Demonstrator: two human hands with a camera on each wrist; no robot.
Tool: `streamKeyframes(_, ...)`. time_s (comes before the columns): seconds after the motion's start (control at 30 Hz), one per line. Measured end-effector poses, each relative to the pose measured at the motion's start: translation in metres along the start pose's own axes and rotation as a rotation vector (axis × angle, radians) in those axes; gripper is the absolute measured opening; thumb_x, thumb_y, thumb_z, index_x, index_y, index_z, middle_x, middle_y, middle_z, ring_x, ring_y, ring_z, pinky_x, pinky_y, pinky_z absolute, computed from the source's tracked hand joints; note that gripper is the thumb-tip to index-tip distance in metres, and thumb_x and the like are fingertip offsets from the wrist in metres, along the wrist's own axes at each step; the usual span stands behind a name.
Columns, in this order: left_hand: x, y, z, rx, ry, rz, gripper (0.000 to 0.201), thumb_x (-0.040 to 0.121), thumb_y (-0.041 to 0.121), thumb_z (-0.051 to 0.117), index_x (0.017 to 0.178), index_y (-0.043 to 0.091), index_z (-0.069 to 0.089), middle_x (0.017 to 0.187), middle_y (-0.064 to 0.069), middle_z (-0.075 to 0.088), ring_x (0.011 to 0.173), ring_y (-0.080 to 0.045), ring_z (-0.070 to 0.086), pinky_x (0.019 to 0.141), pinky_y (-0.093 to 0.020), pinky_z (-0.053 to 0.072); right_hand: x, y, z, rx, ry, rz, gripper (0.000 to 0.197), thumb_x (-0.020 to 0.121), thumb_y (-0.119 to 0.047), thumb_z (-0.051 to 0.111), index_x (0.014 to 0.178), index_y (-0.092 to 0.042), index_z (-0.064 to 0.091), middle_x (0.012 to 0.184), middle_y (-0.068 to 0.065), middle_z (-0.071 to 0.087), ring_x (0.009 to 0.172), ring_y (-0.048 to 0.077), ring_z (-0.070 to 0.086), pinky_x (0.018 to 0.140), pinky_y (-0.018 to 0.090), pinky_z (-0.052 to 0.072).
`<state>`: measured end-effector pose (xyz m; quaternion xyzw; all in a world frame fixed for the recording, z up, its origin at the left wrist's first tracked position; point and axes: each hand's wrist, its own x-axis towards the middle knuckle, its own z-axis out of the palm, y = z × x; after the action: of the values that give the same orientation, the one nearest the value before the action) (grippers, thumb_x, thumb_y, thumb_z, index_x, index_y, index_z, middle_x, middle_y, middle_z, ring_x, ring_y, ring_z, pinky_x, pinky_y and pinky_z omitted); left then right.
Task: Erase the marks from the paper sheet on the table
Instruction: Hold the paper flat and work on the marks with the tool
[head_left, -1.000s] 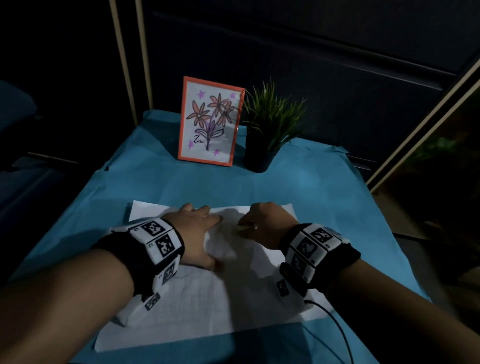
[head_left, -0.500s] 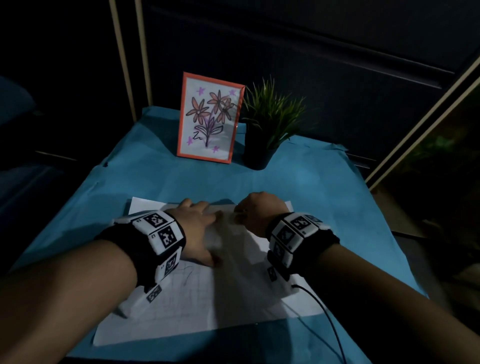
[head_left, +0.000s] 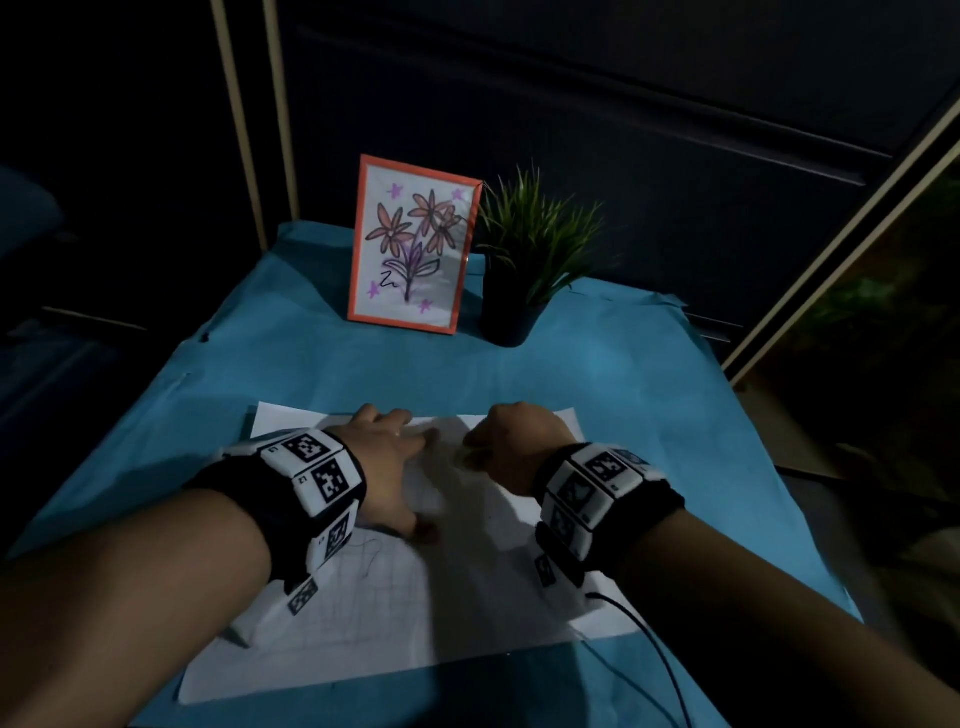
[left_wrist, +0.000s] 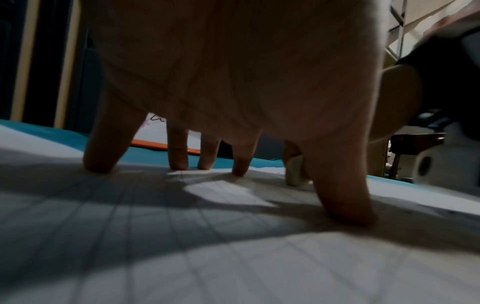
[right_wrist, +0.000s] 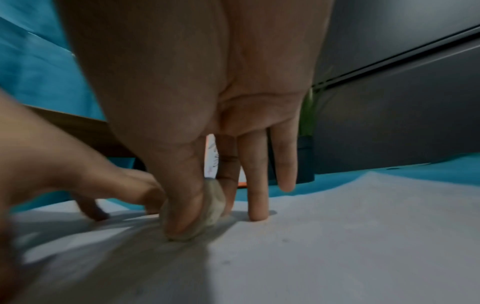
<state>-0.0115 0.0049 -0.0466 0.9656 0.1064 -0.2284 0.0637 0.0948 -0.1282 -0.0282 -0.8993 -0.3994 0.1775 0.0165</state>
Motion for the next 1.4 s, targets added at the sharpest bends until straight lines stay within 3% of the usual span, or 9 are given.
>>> streamKeyframes(0.17, 0.001, -0.001, 0.001, -0.011, -0.014, 0.007, 0.109, 0.067, 0.077, 0.062, 0.152, 0.037, 0.006, 0.159, 0.001, 0.006, 0.142, -0.027, 0.011, 0.115, -0.042, 0.024, -0.001, 0.004, -0.001, -0.028, -0.015, 0.003, 0.033, 0.087, -0.042, 0.061, 0.119, -0.032, 0.064, 0.126, -0.003, 0.060, 0.118, 0.022, 0.052, 0.093, 0.025, 0.041)
streamKeyframes(0.33, 0.000, 0.001, -0.002, 0.005, -0.021, -0.008, 0.110, 0.068, 0.076, 0.063, 0.153, 0.035, 0.006, 0.160, 0.000, 0.005, 0.143, -0.028, 0.009, 0.116, -0.040, 0.022, 0.005, -0.001, -0.005, -0.002, 0.041, 0.034, 0.032, 0.090, -0.040, 0.057, 0.118, -0.027, 0.065, 0.124, 0.003, 0.062, 0.114, 0.027, 0.056, 0.091, 0.030, 0.045)
streamKeyframes(0.5, -0.001, 0.002, -0.004, 0.001, -0.054, -0.028, 0.109, 0.070, 0.077, 0.060, 0.152, 0.037, -0.001, 0.161, 0.003, -0.003, 0.145, -0.027, 0.003, 0.117, -0.042, 0.020, -0.011, 0.007, 0.008, -0.001, -0.048, -0.049, 0.032, 0.090, -0.038, 0.060, 0.120, -0.029, 0.064, 0.123, 0.001, 0.060, 0.116, 0.023, 0.052, 0.092, 0.025, 0.040)
streamKeyframes(0.7, 0.000, 0.001, -0.003, -0.009, -0.052, -0.028, 0.110, 0.068, 0.077, 0.061, 0.153, 0.036, 0.003, 0.161, 0.002, 0.001, 0.145, -0.028, 0.005, 0.117, -0.044, 0.020, 0.003, -0.001, 0.004, -0.005, 0.052, 0.022, 0.030, 0.089, -0.041, 0.060, 0.116, -0.030, 0.066, 0.121, 0.002, 0.063, 0.113, 0.026, 0.057, 0.088, 0.029, 0.045)
streamKeyframes(0.9, 0.003, 0.000, -0.001, 0.008, -0.061, -0.030, 0.110, 0.070, 0.077, 0.060, 0.152, 0.037, -0.001, 0.161, 0.002, -0.002, 0.145, -0.029, 0.003, 0.116, -0.043, 0.019, -0.016, 0.006, 0.010, -0.008, -0.039, -0.032, 0.032, 0.091, -0.038, 0.058, 0.122, -0.028, 0.063, 0.126, -0.001, 0.059, 0.118, 0.023, 0.052, 0.092, 0.026, 0.041)
streamKeyframes(1.1, 0.001, 0.001, -0.003, -0.004, -0.053, -0.024, 0.109, 0.069, 0.077, 0.061, 0.152, 0.037, 0.002, 0.161, 0.002, 0.000, 0.145, -0.028, 0.005, 0.117, -0.042, 0.020, -0.003, -0.002, 0.005, -0.023, 0.038, 0.002, 0.033, 0.092, -0.042, 0.055, 0.119, -0.027, 0.065, 0.124, 0.004, 0.060, 0.115, 0.027, 0.054, 0.089, 0.028, 0.043)
streamKeyframes(1.23, 0.000, 0.002, -0.003, 0.012, -0.063, -0.030, 0.109, 0.071, 0.077, 0.059, 0.153, 0.036, 0.000, 0.161, 0.002, -0.002, 0.146, -0.029, 0.003, 0.117, -0.042, 0.018, -0.016, 0.002, 0.008, 0.011, -0.051, -0.030, 0.033, 0.090, -0.039, 0.059, 0.119, -0.025, 0.065, 0.125, 0.002, 0.060, 0.117, 0.025, 0.052, 0.093, 0.028, 0.041)
streamKeyframes(1.4, -0.001, 0.003, -0.002, 0.015, -0.047, -0.028, 0.107, 0.073, 0.075, 0.059, 0.153, 0.035, 0.000, 0.161, 0.001, -0.001, 0.146, -0.029, 0.002, 0.117, -0.041, 0.017, -0.014, 0.004, 0.007, -0.012, -0.011, -0.003, 0.032, 0.089, -0.046, 0.059, 0.118, -0.033, 0.065, 0.126, -0.004, 0.060, 0.117, 0.021, 0.053, 0.089, 0.022, 0.038)
